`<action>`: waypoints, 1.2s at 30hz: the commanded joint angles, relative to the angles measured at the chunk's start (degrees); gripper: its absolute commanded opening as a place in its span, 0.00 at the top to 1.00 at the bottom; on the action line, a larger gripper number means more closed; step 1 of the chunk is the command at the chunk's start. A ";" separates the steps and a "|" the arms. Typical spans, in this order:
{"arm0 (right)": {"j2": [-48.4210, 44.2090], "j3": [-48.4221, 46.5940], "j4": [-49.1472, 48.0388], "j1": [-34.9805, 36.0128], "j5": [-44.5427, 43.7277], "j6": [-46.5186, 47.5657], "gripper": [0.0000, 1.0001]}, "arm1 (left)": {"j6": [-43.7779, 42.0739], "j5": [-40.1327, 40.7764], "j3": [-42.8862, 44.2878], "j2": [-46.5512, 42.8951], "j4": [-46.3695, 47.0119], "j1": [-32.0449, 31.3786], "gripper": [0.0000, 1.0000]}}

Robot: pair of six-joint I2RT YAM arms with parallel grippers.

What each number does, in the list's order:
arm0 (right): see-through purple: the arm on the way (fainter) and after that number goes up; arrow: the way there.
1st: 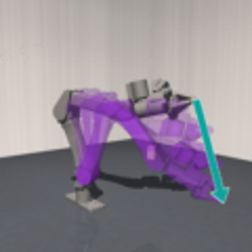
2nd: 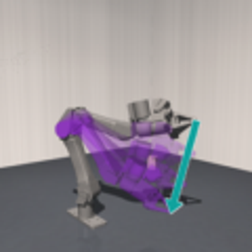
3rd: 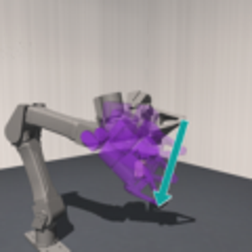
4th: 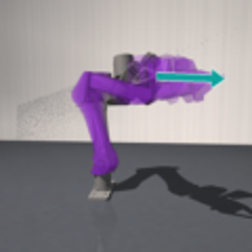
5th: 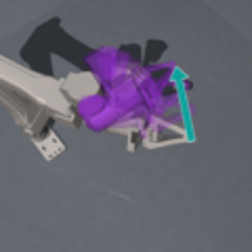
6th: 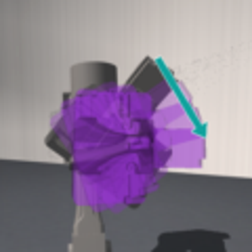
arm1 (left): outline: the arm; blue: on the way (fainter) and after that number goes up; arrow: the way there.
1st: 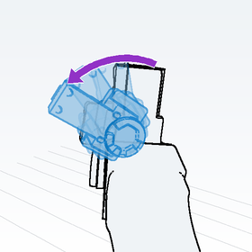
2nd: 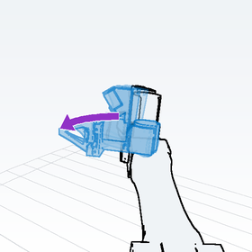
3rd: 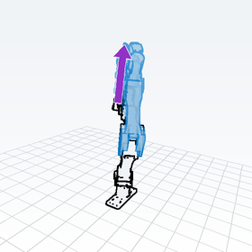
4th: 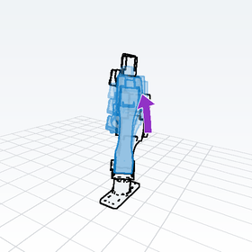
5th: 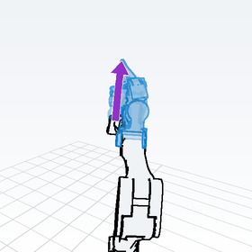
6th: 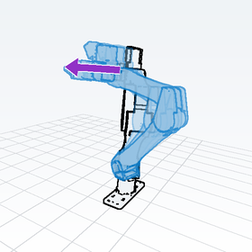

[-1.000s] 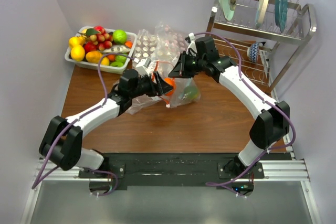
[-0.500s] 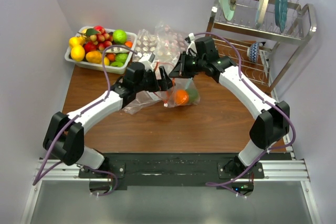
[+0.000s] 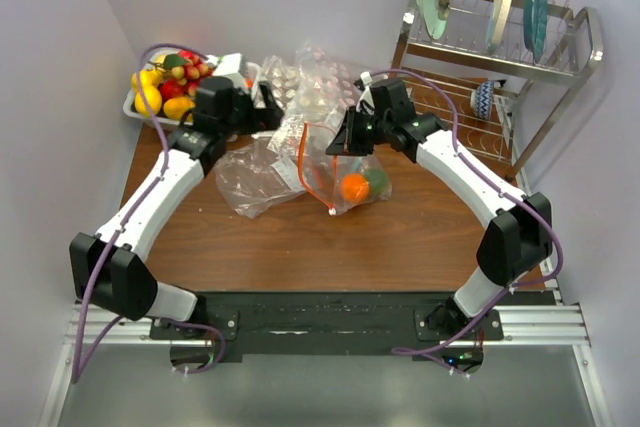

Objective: Place the food in the zip-top bag and seal the zipper
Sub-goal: Place the fake fruit in the zipper food storage bag, then pick up the fake fruit from the bin.

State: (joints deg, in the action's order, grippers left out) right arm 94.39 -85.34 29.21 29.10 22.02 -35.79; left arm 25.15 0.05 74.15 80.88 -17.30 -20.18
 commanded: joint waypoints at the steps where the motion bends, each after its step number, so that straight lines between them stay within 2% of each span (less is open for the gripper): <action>1: -3.60 0.09 -0.91 0.08 -0.58 1.25 1.00 | -3.61 8.09 2.40 1.11 0.68 6.20 0.00; 6: -3.77 -0.18 -1.00 0.08 -0.05 1.42 1.00 | -7.47 15.05 7.14 5.51 -1.06 12.96 0.00; 11: -2.90 -2.02 -0.03 0.08 1.09 1.78 1.00 | -10.38 21.04 14.87 13.68 -4.49 17.45 0.00; 15: -1.40 -5.97 1.99 -0.01 2.41 2.56 1.00 | -9.24 18.59 18.83 19.22 -5.81 22.81 0.00; 19: -0.52 -7.47 2.61 0.08 3.29 2.92 1.00 | -7.83 12.18 23.48 24.92 -6.69 25.54 0.00; 22: -0.52 -7.04 1.99 0.08 3.55 2.83 1.00 | -8.09 14.35 26.03 27.91 -7.66 26.42 0.00; 24: -0.43 -6.60 1.46 -0.01 3.99 2.66 1.00 | -8.71 14.71 26.57 29.15 -7.75 27.56 0.00; 27: -0.35 -6.07 1.29 0.08 4.43 2.74 1.00 | -7.83 10.60 27.36 31.70 -7.75 29.76 0.00; 33: 0.09 -6.06 0.76 -0.01 4.79 2.66 1.00 | -5.64 6.37 26.05 34.34 -5.91 30.56 0.00; 36: 0.27 -6.07 1.02 -0.01 4.87 2.83 1.00 | -4.84 3.91 25.08 34.69 -4.15 30.73 0.04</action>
State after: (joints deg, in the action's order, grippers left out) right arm 94.13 -90.61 31.57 29.12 25.12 -33.80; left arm 18.74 8.71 99.13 115.31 -24.69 10.39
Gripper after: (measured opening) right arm 0.013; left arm 0.983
